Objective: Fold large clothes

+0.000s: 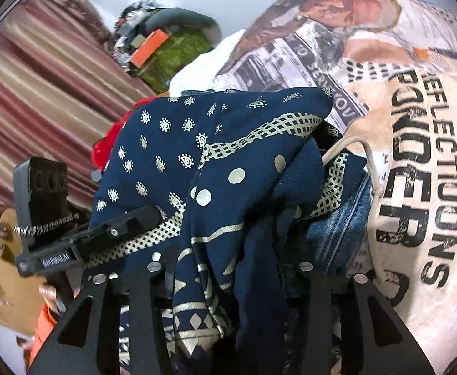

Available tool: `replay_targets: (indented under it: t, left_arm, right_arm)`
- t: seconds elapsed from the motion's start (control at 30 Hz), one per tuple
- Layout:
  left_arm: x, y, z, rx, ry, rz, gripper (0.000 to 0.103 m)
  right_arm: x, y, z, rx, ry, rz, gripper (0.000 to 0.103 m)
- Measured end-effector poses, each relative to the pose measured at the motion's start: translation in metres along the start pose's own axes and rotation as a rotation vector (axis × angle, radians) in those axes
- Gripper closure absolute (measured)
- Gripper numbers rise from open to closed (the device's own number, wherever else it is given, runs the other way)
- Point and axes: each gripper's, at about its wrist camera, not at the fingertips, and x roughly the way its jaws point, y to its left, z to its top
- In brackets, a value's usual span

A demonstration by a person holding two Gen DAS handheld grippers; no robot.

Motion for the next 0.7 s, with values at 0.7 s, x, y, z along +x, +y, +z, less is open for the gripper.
replay_targets:
  t: [0.7]
  left_arm:
    - [-0.082, -0.073, -0.124, 0.417, -0.060, 0.398, 0.006]
  right_arm:
    - [-0.080, 0.020, -0.094, -0.368, 0.011, -0.402, 0.016]
